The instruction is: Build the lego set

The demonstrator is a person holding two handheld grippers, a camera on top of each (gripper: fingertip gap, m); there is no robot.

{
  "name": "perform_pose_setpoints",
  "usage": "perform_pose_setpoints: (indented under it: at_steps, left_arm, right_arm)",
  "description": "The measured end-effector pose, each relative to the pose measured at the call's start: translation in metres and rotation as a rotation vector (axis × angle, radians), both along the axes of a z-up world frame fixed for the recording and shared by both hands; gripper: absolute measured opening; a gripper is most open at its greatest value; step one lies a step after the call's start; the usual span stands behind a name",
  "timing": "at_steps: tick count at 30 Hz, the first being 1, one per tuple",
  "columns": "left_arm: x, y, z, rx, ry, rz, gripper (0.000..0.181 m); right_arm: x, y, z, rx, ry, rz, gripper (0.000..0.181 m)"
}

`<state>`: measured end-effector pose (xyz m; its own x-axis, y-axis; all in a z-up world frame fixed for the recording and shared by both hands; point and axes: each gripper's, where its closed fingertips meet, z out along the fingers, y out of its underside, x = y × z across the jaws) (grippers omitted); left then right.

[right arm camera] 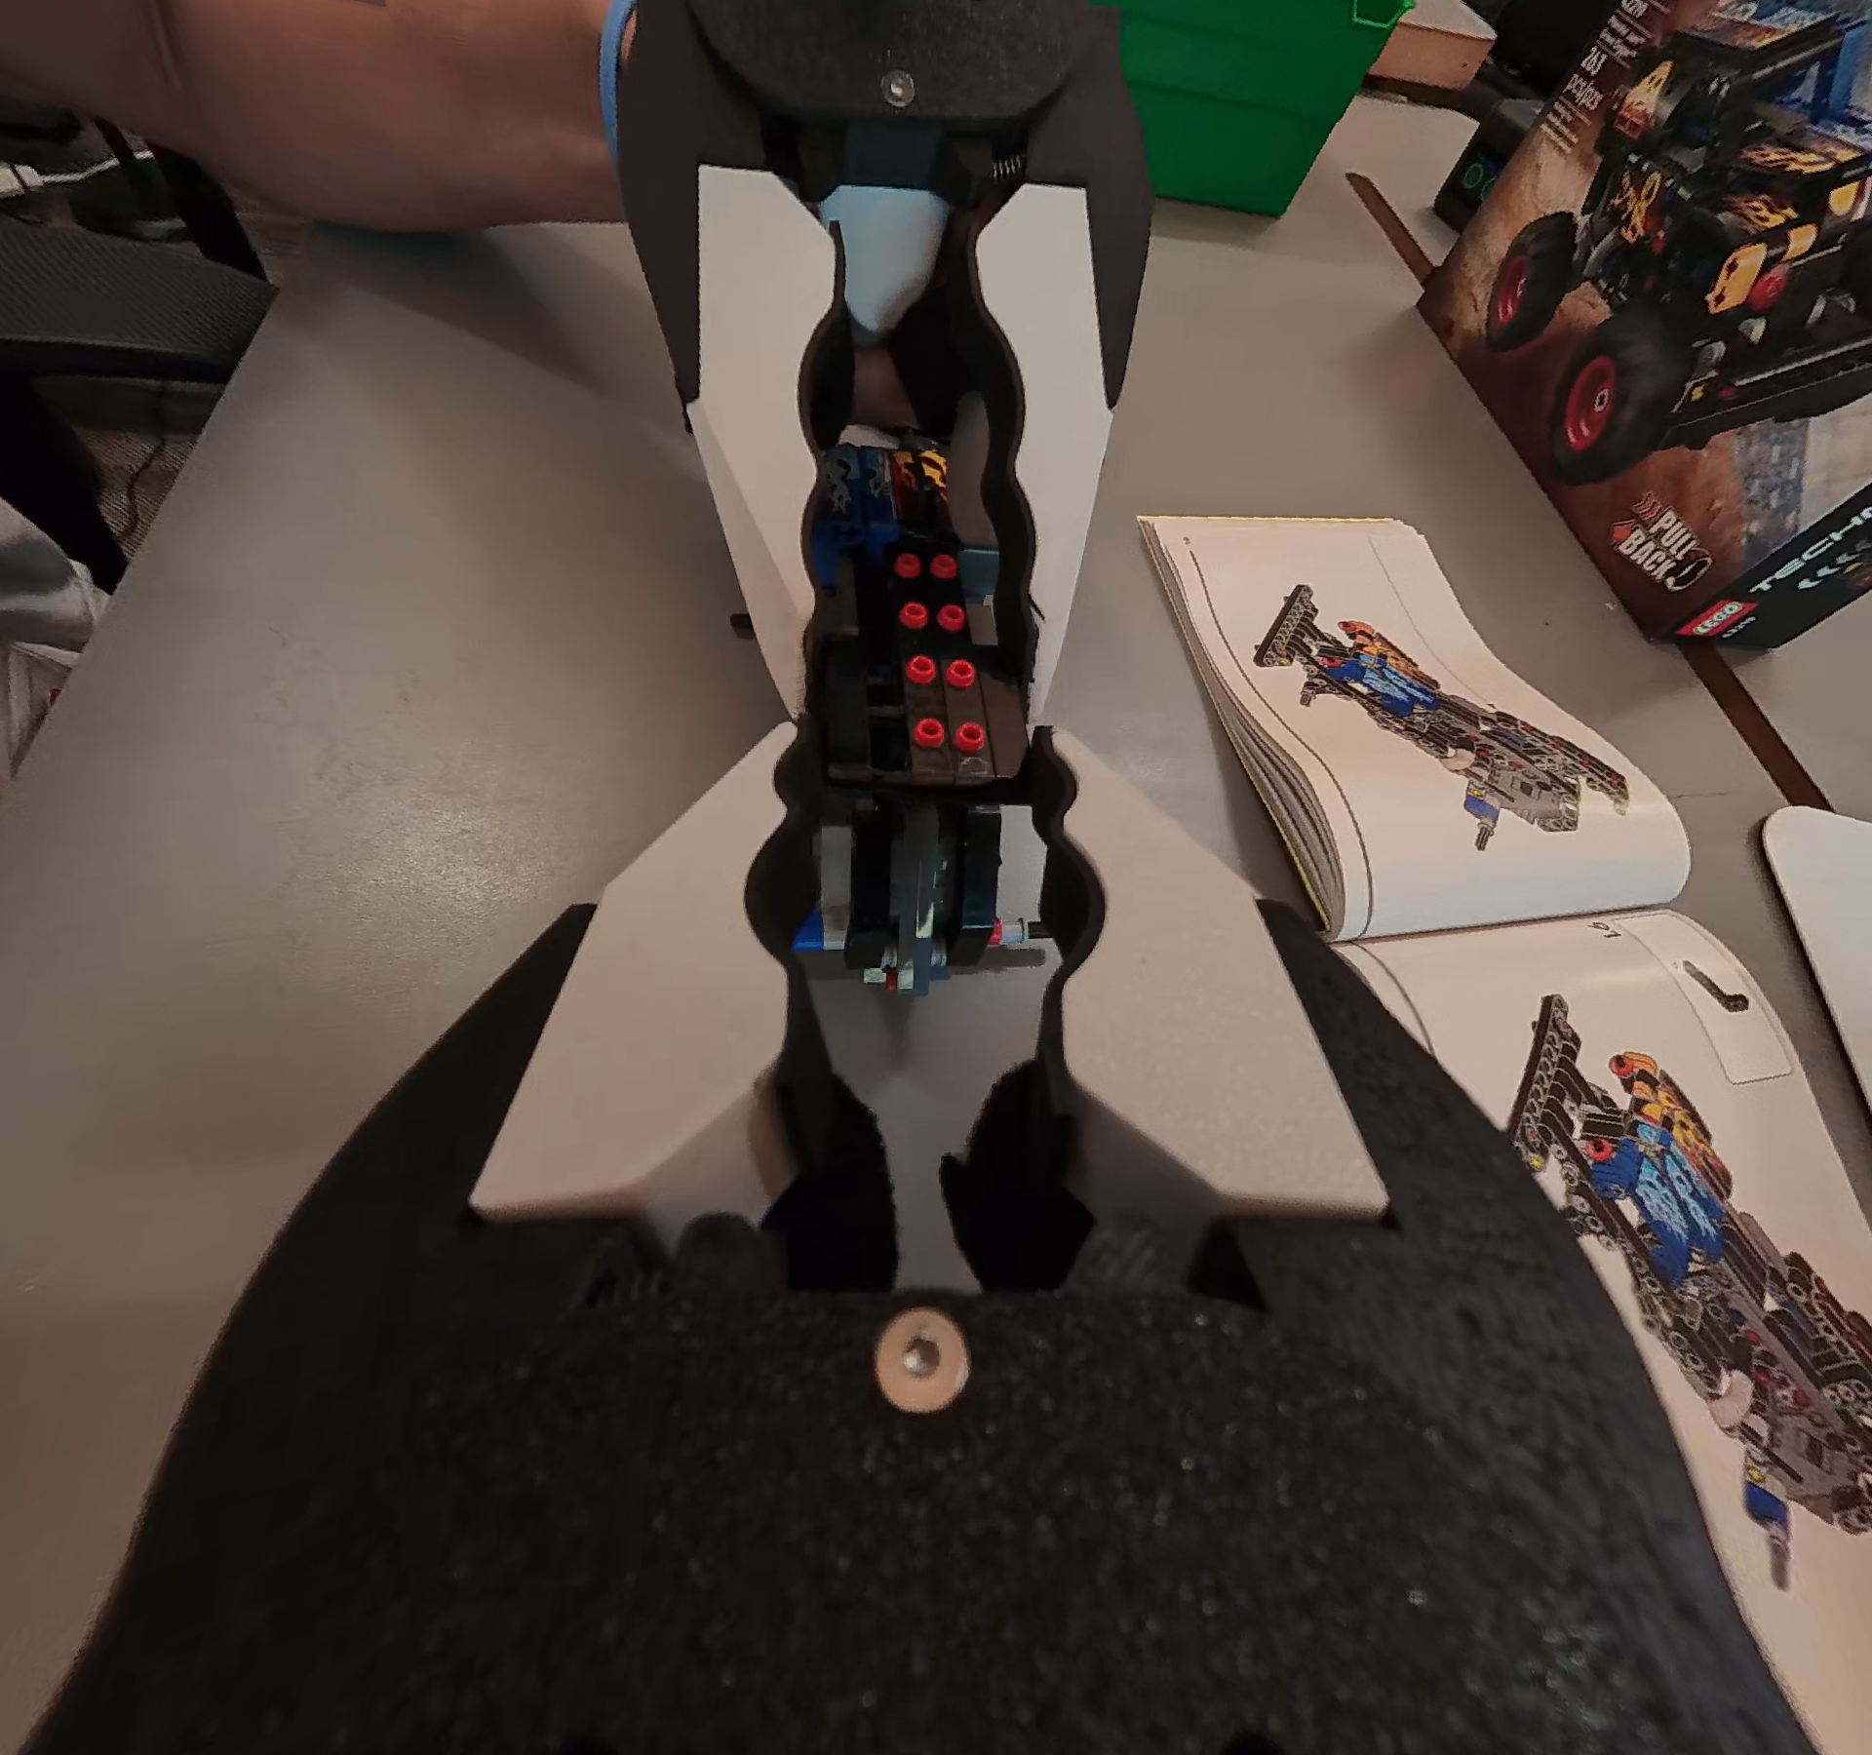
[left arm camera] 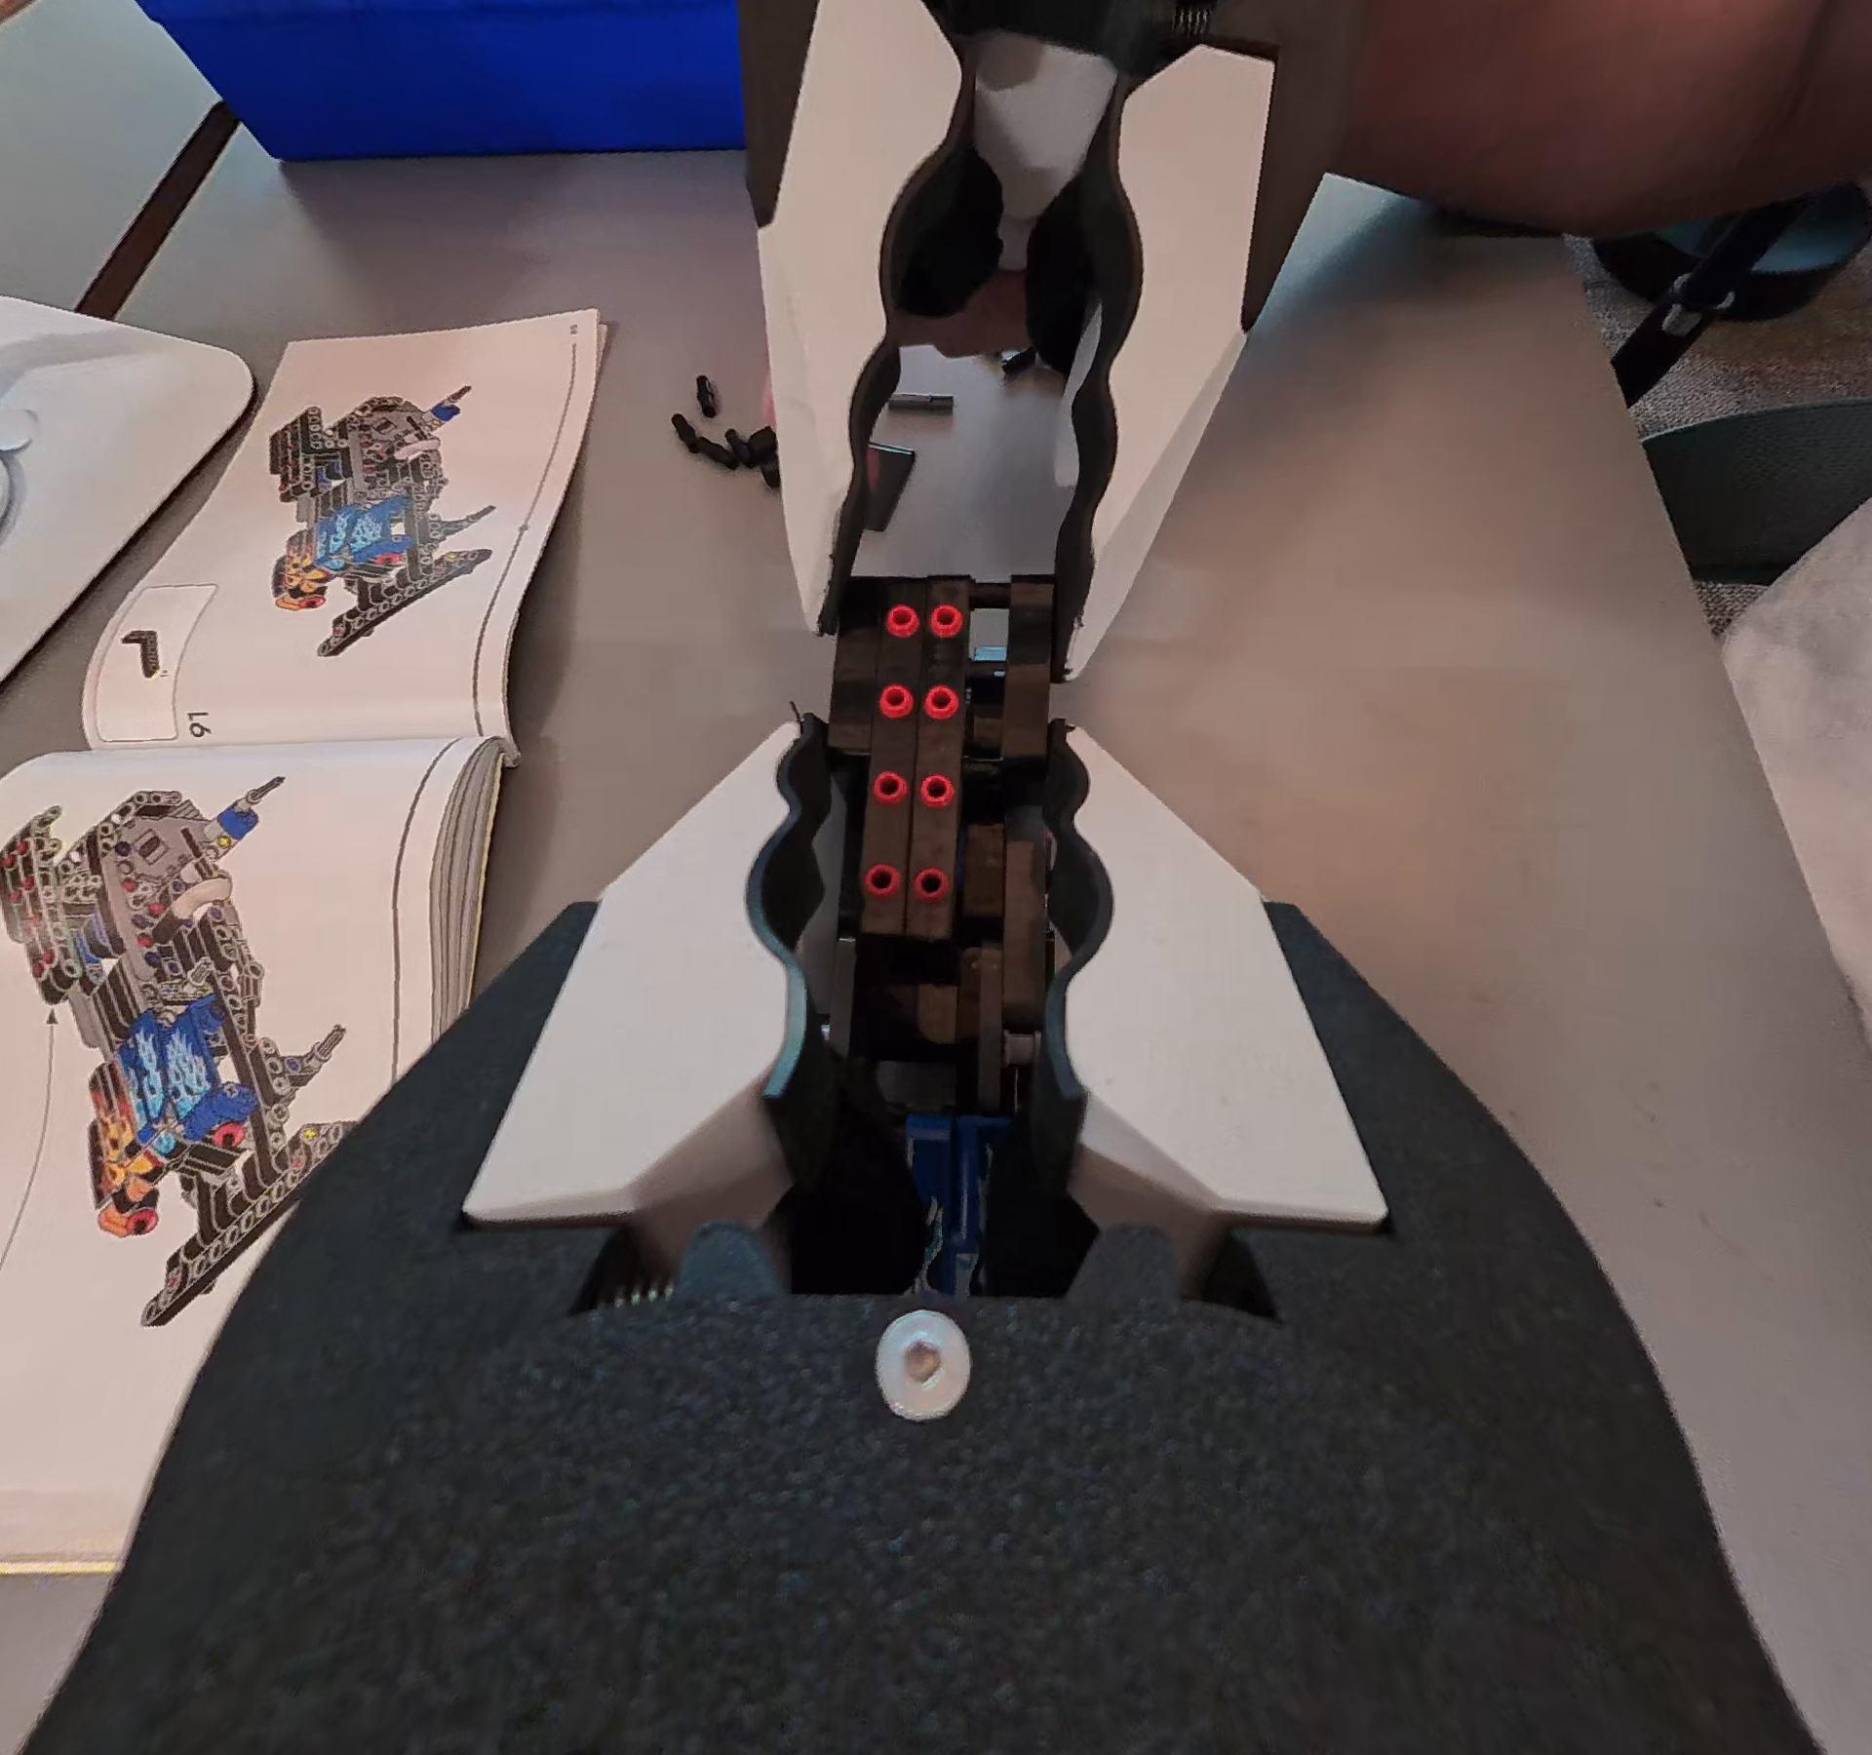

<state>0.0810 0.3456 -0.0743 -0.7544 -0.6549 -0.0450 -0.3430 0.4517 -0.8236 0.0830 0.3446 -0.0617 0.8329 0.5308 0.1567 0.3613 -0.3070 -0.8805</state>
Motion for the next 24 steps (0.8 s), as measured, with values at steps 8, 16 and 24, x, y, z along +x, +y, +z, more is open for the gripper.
perform_pose_setpoints:
  at_steps: [8, 16, 24]
  left_arm:
    - [0.001, -0.001, 0.001, -0.016, 0.008, 0.023, 0.040]
    - [0.002, -0.002, 0.000, 0.017, -0.022, 0.033, 0.040]
    - [0.002, -0.002, 0.000, 0.016, -0.025, 0.035, 0.040]
  right_arm:
    - [0.000, 0.000, 0.003, -0.008, 0.164, 0.002, 0.040]
    - [0.003, -0.005, -0.014, -0.090, 0.091, 0.003, 0.062]
    - [0.000, -0.002, -0.009, -0.040, 0.171, 0.031, 0.042]
